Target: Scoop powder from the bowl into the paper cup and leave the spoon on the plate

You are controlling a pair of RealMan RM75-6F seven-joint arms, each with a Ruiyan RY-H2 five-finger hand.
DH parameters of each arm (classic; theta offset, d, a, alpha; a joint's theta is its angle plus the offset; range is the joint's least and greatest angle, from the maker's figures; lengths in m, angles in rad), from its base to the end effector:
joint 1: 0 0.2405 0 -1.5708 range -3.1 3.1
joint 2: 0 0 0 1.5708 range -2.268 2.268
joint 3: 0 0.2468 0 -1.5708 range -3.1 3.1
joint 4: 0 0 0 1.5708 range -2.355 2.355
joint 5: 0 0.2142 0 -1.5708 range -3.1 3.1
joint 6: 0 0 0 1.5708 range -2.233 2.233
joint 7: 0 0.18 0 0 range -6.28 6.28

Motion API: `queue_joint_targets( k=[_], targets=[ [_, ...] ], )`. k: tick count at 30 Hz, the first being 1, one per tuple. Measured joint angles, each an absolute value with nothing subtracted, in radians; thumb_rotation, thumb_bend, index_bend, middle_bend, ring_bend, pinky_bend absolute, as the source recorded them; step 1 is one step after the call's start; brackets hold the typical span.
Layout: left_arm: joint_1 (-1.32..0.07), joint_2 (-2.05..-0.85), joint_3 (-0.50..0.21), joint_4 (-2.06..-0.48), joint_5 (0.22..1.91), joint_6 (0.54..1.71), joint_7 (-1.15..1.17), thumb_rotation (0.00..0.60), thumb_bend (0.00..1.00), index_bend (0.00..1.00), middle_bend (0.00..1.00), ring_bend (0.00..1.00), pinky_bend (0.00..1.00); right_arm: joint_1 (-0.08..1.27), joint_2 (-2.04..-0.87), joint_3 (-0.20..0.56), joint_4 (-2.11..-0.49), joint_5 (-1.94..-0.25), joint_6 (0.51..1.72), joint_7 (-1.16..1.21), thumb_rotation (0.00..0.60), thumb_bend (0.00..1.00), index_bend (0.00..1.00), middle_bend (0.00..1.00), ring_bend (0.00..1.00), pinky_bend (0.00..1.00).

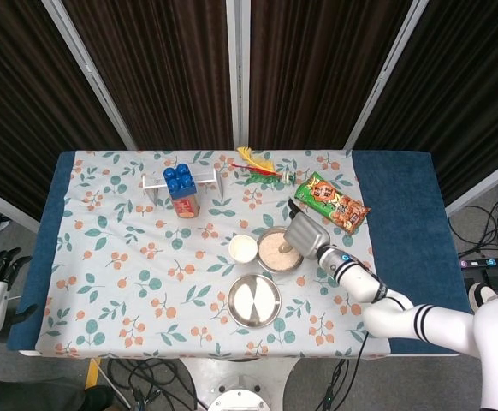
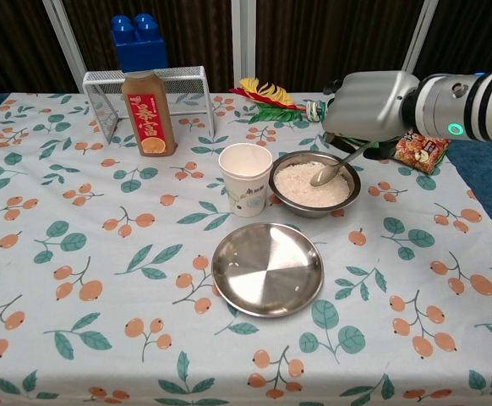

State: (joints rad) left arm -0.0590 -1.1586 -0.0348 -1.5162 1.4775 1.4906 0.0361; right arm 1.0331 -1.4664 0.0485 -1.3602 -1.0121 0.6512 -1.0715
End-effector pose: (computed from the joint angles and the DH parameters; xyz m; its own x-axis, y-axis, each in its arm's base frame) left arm -0.3298 0.2062 0.1486 0.4767 0.0204 0.8788 0.8779 0.0416 -0.4771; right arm -0.1169 -0.4084 -0.0508 0.9814 0.1247 0.1457 -0.0309 -0.6469 0.7619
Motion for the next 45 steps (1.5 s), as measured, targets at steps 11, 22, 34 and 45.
queue_joint_targets(
  k=[11, 22, 34, 45],
  targets=[
    [-0.054, -1.165, -0.032, -1.506, 1.475, 1.492, 0.026, 0.600, 0.01, 0.27, 0.22, 0.13, 0.10, 1.099, -1.544, -0.007, -1.338, -0.937, 0.698, -1.145, 0.600, 0.34, 0.53, 0.58, 0.24, 0.05],
    [-0.051, -1.171, -0.030, -1.494, 1.478, 1.494, 0.017, 0.600, 0.01, 0.27, 0.22, 0.13, 0.10, 1.080, -1.547, -0.020, -1.353, -0.977, 0.763, -1.051, 0.600, 0.34, 0.53, 0.58, 0.24, 0.04],
    [-0.055, -1.167, -0.032, -1.501, 1.483, 1.497, 0.031, 0.600, 0.01, 0.27, 0.22, 0.13, 0.10, 0.995, -1.509, -0.024, -1.357, -1.091, 0.858, -0.855, 0.600, 0.34, 0.53, 0.58, 0.24, 0.02],
    [-0.057, -1.159, -0.033, -1.519, 1.488, 1.499, 0.053, 0.600, 0.01, 0.27, 0.22, 0.13, 0.10, 0.951, -1.443, 0.018, -1.397, -1.180, 0.919, -0.724, 0.600, 0.34, 0.53, 0.58, 0.24, 0.01]
  ],
)
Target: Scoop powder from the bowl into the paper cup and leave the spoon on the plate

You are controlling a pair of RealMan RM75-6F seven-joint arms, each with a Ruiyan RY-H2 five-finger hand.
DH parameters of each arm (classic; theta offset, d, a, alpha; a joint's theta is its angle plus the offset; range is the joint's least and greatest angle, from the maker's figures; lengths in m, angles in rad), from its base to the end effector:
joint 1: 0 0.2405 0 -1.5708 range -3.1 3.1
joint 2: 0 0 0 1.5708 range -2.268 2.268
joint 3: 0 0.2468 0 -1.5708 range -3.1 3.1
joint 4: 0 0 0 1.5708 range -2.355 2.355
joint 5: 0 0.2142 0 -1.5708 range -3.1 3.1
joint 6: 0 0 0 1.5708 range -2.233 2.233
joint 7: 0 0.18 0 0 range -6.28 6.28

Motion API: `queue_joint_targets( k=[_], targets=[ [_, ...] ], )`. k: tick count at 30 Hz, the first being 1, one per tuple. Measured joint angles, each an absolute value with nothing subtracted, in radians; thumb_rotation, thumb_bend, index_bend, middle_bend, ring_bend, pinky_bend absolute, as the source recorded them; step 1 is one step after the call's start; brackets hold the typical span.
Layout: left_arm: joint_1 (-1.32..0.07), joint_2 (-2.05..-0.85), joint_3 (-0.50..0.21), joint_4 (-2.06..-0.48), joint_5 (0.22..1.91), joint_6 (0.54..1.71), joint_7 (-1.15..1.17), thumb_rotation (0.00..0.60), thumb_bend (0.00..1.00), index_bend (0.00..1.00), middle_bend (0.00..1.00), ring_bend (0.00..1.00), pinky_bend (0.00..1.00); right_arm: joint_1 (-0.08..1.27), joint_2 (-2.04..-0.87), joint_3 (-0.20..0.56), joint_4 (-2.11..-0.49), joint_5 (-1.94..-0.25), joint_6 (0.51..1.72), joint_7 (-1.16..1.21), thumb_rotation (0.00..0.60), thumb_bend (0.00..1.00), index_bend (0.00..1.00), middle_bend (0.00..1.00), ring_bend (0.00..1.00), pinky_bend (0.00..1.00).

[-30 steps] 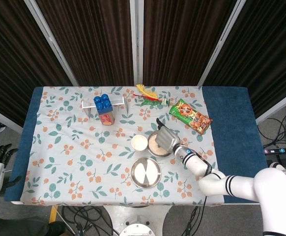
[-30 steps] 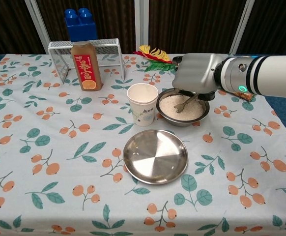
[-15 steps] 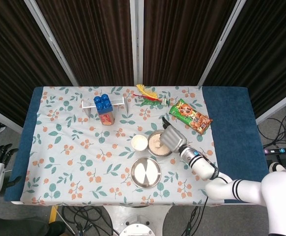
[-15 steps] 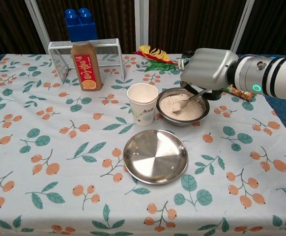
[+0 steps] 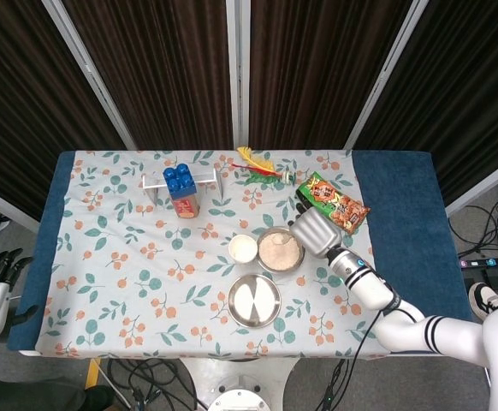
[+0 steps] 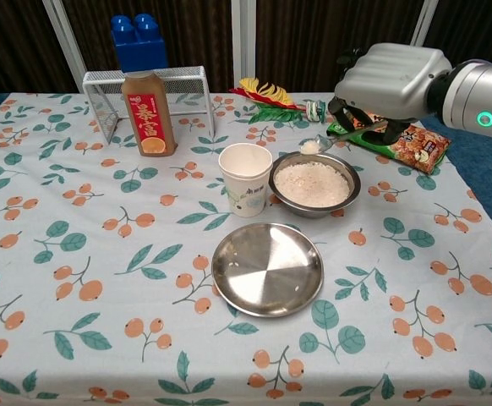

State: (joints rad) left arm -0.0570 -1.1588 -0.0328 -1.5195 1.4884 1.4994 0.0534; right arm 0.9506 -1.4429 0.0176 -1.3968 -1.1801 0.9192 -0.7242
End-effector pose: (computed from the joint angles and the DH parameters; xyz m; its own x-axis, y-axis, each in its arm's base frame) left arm -0.3273 0.2052 0.1483 0.4899 0.0149 0.8717 0.8711 0.0322 -0.4901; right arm -0.1161 -0.3996 -0.0182 0.8875 0.1014 0.4496 -0.3174 -0.5727 0.7558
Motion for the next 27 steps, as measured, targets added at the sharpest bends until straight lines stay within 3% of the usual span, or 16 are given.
queue_joint_targets(
  k=[15, 27],
  targets=[
    [-0.054, -1.156, -0.032, -1.529, 1.481, 1.499, 0.064, 0.600, 0.01, 0.27, 0.22, 0.13, 0.10, 1.034, -1.463, 0.087, -1.439, -1.193, 0.833, -0.767, 0.600, 0.34, 0.53, 0.58, 0.24, 0.00],
    [-0.053, -1.169, -0.030, -1.508, 1.477, 1.493, 0.039, 0.600, 0.01, 0.27, 0.22, 0.13, 0.10, 1.140, -1.493, 0.051, -1.438, -1.146, 0.794, -1.152, 0.600, 0.34, 0.54, 0.58, 0.24, 0.00]
  ],
)
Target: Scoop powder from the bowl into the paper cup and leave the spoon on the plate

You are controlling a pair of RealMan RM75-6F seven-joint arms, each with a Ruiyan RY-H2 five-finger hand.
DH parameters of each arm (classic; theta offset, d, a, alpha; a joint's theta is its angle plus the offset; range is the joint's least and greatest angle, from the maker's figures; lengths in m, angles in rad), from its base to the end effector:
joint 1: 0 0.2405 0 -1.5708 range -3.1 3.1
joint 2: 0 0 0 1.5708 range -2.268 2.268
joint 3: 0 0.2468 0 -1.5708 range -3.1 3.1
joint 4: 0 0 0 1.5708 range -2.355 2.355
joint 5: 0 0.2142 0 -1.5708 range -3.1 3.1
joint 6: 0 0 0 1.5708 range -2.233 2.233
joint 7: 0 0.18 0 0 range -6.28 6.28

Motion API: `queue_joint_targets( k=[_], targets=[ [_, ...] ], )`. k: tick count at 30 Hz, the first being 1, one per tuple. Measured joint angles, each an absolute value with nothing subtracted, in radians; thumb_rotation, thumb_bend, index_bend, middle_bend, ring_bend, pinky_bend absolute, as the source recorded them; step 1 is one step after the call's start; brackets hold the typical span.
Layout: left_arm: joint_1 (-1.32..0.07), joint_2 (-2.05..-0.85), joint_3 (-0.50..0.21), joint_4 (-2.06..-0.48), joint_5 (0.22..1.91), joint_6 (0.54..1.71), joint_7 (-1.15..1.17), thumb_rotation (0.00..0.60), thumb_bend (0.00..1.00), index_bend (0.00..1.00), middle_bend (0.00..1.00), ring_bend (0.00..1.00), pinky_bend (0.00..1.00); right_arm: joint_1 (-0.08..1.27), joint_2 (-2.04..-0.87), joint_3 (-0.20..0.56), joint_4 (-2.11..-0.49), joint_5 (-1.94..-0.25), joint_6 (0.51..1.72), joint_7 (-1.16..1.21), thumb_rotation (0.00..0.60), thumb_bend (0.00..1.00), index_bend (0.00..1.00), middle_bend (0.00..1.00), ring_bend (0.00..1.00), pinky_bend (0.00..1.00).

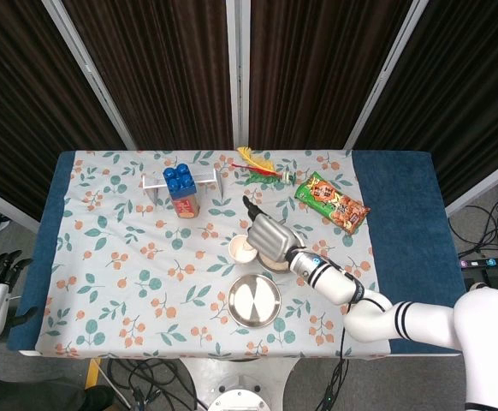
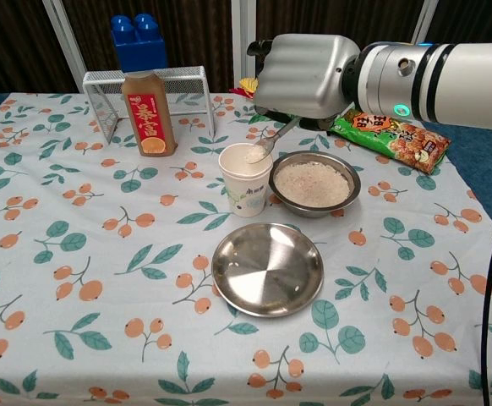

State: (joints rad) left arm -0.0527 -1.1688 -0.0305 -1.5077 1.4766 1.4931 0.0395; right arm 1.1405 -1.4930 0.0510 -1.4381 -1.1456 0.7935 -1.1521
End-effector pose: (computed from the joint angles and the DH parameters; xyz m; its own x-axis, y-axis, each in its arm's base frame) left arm -0.3321 0.2033 0.1458 0.4782 0.0255 0.8779 0.8766 0.0479 -0.4789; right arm -0.0323 -0.3906 -0.0558 0.8867 0.4314 0.1662 0.1423 -0.5968 0.7897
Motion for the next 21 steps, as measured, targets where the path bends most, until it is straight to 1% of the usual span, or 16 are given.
queue_joint_targets(
  k=[4, 12, 21],
  targets=[
    [-0.052, -1.173, -0.030, -1.496, 1.472, 1.488, 0.028, 0.600, 0.01, 0.27, 0.22, 0.13, 0.10, 1.175, -1.510, 0.028, -1.435, -1.159, 0.809, -1.276, 0.600, 0.34, 0.54, 0.57, 0.24, 0.00],
    [-0.049, -1.181, -0.030, -1.482, 1.478, 1.496, 0.012, 0.600, 0.01, 0.27, 0.22, 0.13, 0.10, 1.227, -1.532, 0.010, -1.435, -1.185, 0.820, -1.415, 0.600, 0.34, 0.54, 0.57, 0.24, 0.00],
    [-0.040, -1.189, -0.025, -1.467, 1.481, 1.505, -0.001, 0.600, 0.01, 0.27, 0.22, 0.13, 0.10, 1.251, -1.521, -0.023, -1.466, -1.124, 0.810, -1.534, 0.600, 0.34, 0.54, 0.57, 0.24, 0.00]
  ],
)
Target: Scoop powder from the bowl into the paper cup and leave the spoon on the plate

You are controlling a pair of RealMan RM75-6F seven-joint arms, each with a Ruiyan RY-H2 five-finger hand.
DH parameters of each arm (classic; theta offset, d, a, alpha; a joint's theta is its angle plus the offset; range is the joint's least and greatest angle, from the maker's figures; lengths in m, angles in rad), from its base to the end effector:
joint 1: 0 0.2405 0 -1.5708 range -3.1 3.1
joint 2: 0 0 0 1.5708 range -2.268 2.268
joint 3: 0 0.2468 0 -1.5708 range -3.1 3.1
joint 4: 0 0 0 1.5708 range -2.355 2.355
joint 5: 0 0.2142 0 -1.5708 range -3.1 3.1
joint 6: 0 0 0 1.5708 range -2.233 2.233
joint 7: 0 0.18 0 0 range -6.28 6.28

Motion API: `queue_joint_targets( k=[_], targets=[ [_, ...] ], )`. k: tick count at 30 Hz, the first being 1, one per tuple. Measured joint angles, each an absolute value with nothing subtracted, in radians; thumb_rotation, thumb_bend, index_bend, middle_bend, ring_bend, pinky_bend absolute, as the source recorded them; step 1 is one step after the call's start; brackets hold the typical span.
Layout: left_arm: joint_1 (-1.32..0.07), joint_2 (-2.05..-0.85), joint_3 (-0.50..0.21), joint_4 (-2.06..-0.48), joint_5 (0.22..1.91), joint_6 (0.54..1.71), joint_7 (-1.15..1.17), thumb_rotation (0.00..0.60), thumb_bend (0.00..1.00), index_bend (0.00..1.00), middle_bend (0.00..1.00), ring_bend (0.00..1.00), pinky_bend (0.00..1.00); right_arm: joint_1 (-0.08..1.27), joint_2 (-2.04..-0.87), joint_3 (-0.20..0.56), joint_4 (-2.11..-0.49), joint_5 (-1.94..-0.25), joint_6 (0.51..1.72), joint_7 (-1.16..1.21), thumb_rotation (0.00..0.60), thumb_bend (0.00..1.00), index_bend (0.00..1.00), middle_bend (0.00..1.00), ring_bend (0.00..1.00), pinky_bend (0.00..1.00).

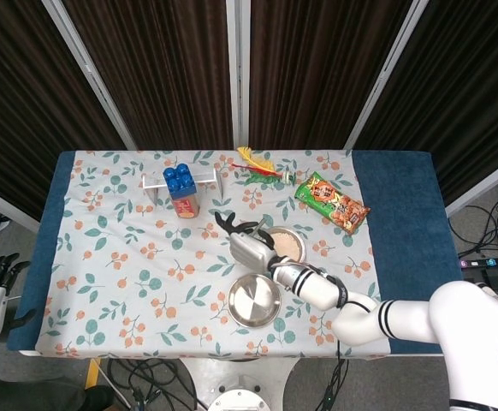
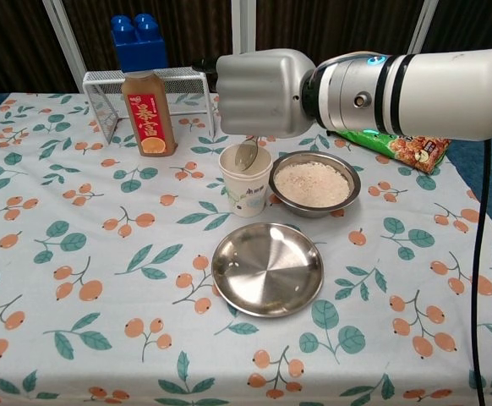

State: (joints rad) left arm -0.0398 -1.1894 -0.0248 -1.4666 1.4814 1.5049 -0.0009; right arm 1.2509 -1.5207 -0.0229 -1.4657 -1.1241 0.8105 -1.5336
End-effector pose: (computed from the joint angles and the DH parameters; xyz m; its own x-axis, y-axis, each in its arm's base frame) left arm -0.3395 0.1980 0.1441 0.4615 0.0225 0.8869 0.8851 0.0567 -0.4620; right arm -0.0070 -0.3712 -0.0752 0.7079 0.6958 -0.1214 0.5227 -0.4005 0.7526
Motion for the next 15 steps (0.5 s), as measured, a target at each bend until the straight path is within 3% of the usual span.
queue_joint_targets(
  k=[15],
  targets=[
    [-0.040, -1.185, -0.029, -1.475, 1.485, 1.511, 0.005, 0.600, 0.01, 0.27, 0.22, 0.13, 0.10, 1.234, -1.473, -0.021, -1.516, -1.098, 0.861, -1.451, 0.600, 0.34, 0.54, 0.57, 0.24, 0.00]
  ],
)
